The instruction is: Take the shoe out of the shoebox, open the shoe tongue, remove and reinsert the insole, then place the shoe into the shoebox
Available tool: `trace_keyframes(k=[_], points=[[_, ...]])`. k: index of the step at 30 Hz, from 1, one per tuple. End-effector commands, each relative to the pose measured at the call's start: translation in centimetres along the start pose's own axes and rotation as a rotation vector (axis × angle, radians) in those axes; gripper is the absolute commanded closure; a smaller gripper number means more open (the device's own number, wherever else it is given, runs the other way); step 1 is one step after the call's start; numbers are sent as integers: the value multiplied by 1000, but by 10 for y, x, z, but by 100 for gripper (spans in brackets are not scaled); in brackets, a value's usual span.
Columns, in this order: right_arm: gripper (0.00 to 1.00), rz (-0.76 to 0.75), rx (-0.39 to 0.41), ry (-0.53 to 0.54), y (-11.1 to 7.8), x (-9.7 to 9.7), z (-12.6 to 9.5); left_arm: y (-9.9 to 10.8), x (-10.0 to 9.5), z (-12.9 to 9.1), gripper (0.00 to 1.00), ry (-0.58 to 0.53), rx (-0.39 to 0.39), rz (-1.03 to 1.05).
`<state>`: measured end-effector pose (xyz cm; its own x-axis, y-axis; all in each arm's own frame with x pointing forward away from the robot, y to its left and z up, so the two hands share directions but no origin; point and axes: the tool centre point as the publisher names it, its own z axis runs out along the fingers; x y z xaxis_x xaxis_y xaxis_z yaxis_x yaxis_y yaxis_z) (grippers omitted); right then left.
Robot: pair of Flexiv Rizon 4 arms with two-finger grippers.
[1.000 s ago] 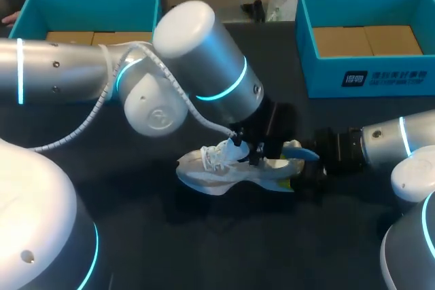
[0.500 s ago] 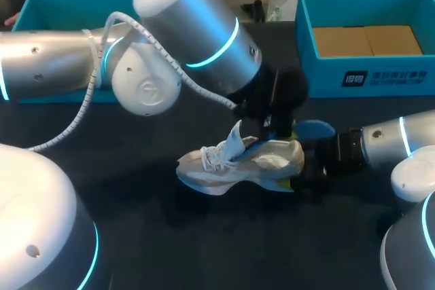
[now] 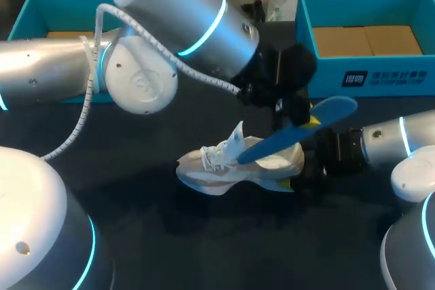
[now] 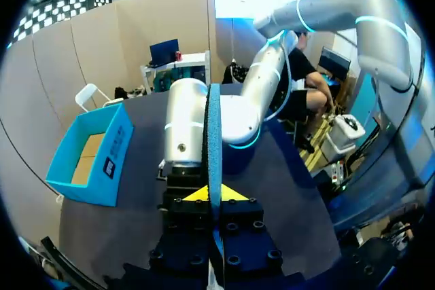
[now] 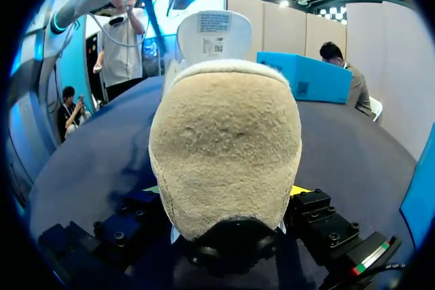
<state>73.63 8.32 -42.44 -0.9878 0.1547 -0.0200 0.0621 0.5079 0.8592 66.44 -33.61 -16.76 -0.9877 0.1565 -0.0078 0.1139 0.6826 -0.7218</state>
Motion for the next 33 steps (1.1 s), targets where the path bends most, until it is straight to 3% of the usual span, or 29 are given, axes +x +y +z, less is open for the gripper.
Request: trace_keyframes(k=[1, 6, 16, 33], points=[[100, 0, 6, -1, -2, 0, 3, -19, -3, -15, 100, 48, 14, -20], [100, 0, 6, -1, -2, 0, 3, -39, -4, -28, 100, 111, 36, -53], [100, 0, 6, -1, -2, 0, 3, -71, -5, -61, 100, 229, 176, -108], [100, 0, 6, -1, -2, 0, 3, -90, -39, -97, 100, 332, 454, -306]])
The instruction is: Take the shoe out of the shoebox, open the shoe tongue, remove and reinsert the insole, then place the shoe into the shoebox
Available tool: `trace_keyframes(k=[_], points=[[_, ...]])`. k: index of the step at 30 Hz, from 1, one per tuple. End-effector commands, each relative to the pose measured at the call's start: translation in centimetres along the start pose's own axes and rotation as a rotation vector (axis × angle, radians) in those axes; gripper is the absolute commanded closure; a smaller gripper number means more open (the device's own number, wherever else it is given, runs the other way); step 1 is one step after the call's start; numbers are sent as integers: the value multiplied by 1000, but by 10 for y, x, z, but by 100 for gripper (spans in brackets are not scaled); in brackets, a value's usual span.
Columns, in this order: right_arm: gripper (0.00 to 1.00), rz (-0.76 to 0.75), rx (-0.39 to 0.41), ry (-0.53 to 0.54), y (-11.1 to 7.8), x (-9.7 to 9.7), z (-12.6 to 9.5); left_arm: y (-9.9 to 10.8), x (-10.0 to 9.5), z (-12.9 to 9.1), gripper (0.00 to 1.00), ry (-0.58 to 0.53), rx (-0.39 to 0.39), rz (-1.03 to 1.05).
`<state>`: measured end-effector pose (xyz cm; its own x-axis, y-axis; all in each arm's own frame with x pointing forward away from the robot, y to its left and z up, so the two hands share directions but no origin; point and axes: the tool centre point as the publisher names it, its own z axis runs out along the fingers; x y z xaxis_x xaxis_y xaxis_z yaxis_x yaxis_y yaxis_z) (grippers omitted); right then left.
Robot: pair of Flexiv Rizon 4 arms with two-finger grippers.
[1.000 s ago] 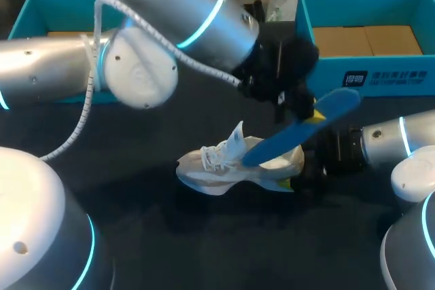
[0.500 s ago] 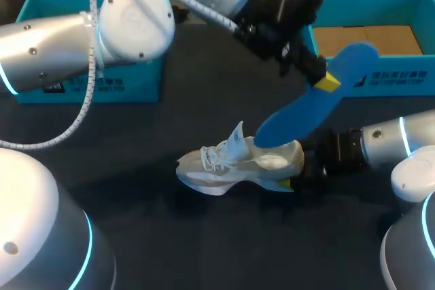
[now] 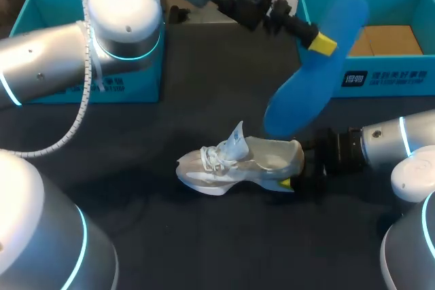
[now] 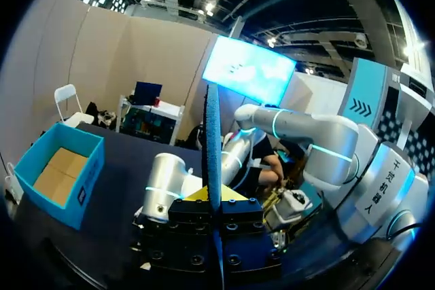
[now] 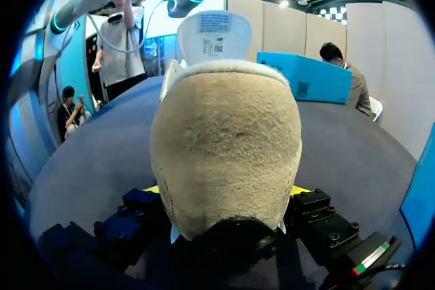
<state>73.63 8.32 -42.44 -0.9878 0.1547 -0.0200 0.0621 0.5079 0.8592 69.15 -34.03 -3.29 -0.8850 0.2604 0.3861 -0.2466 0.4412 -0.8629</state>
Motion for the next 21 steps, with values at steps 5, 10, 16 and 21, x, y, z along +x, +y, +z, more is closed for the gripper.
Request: trace_keyframes(k=[5, 10, 16, 21], points=[[100, 0, 6, -1, -2, 0, 3, -3, -22, -19, 100, 40, 165, -64], [100, 0, 6, -1, -2, 0, 3, -3, -22, -19, 100, 40, 165, -64], [100, 0, 6, -1, -2, 0, 3, -3, -22, -19, 100, 40, 165, -64], [100, 0, 6, -1, -2, 0, 3, -3, -22, -19, 100, 40, 165, -64]])
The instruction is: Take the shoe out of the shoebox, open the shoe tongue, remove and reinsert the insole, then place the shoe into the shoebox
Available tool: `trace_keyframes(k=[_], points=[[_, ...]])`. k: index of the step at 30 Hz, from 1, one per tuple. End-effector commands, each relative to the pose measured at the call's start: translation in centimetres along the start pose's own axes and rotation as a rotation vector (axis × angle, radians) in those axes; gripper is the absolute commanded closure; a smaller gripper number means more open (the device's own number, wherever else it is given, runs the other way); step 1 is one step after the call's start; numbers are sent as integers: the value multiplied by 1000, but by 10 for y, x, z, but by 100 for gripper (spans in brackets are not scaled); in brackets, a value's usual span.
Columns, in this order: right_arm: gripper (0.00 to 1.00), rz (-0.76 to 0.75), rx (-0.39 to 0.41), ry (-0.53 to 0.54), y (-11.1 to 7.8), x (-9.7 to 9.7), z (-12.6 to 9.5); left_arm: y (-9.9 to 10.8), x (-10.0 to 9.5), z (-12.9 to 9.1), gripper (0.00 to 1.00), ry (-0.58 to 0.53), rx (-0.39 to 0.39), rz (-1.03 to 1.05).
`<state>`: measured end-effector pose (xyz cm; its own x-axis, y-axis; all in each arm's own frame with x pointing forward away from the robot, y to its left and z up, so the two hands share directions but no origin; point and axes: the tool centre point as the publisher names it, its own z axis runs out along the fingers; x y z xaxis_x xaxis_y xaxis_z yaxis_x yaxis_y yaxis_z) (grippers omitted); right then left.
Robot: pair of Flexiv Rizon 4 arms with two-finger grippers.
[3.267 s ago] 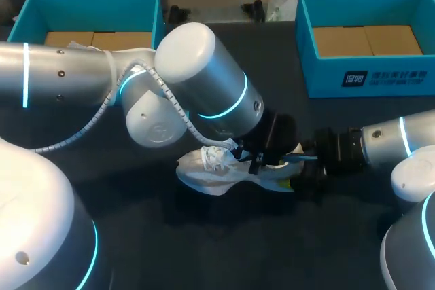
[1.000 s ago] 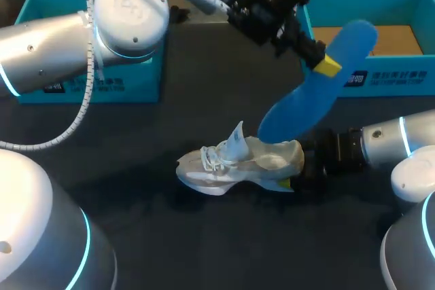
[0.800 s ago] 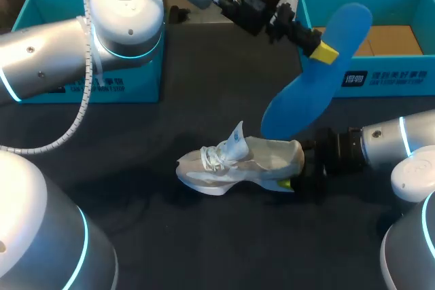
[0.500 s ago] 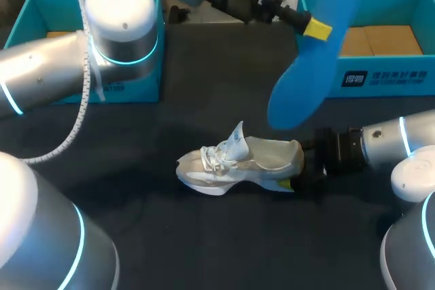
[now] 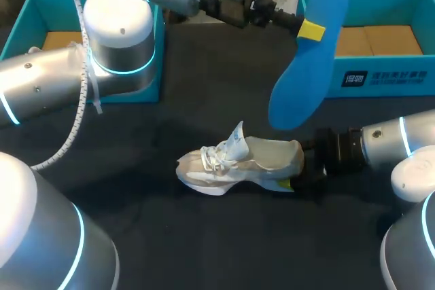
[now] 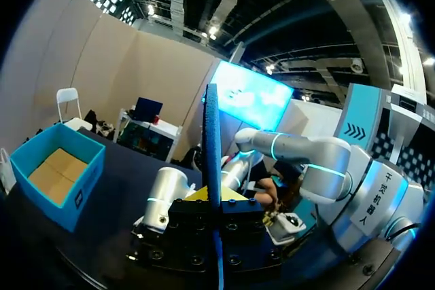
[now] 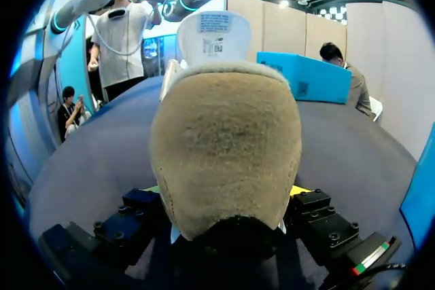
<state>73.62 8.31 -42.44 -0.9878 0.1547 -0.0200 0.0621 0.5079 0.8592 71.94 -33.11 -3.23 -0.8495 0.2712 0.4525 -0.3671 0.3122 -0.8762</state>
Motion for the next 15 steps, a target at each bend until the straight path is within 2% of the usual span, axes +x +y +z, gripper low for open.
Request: trace_keyframes(k=[1, 11, 15], points=[[100, 0, 6, -1, -2, 0, 3, 0, 0, 0, 100, 1, 0, 1], [100, 0, 6, -1, -2, 0, 3, 0, 0, 0, 100, 1, 0, 1], [100, 0, 6, -1, -2, 0, 3, -1, 17, -1, 100, 23, 54, -76]])
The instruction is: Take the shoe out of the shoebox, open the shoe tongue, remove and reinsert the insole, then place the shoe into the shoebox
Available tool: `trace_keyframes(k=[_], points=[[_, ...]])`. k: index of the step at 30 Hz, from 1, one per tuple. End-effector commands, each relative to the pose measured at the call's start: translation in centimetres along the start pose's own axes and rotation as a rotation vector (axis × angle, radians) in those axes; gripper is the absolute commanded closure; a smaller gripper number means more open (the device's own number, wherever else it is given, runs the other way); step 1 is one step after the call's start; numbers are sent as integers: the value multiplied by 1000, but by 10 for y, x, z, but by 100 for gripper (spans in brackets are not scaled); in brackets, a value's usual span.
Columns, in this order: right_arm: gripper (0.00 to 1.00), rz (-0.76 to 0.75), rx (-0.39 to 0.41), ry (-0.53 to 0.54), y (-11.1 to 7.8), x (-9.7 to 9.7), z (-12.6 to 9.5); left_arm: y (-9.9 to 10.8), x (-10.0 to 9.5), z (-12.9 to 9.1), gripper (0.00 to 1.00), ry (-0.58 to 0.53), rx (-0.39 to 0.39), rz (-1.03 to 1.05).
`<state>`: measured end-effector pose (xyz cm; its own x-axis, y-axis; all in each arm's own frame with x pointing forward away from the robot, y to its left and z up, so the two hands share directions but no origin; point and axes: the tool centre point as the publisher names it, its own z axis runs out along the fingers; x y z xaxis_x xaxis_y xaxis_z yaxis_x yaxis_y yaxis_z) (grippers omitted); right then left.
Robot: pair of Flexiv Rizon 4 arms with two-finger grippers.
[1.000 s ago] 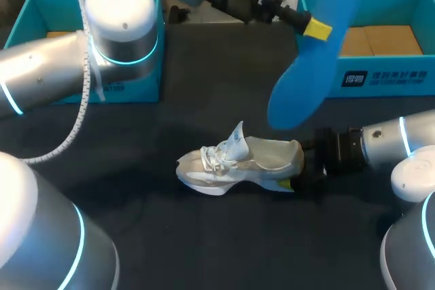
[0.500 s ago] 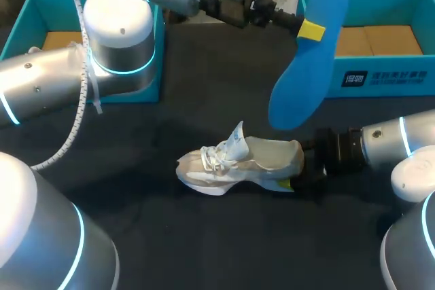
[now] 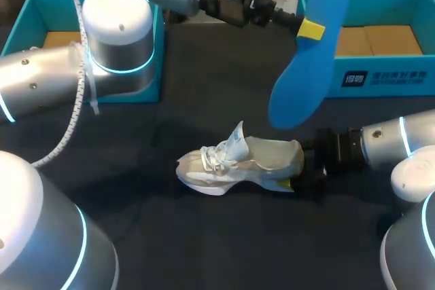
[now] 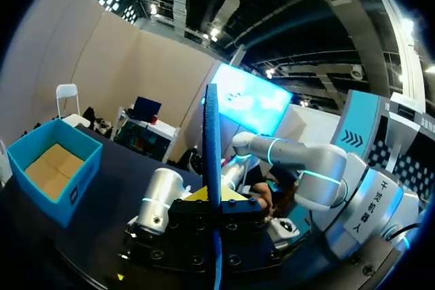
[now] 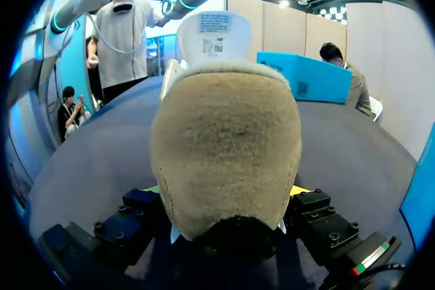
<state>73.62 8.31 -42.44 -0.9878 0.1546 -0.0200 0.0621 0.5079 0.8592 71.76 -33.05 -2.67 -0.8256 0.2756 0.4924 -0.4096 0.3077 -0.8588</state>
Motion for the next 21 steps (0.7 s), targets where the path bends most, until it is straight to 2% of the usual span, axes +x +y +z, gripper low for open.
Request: trace_keyframes(k=[1, 5, 12, 14, 21], points=[[100, 0, 6, -1, -2, 0, 3, 3, 18, -1, 100, 9, 51, -40], [100, 0, 6, -1, -2, 0, 3, 3, 39, -5, 100, 1, 64, -80], [100, 0, 6, -1, -2, 0, 3, 16, 93, -13, 100, 23, 88, -229], [100, 0, 6, -1, -2, 0, 3, 21, 106, -15, 100, 33, 117, -268], [100, 0, 6, -1, -2, 0, 3, 26, 133, -24, 100, 14, 204, -338]])
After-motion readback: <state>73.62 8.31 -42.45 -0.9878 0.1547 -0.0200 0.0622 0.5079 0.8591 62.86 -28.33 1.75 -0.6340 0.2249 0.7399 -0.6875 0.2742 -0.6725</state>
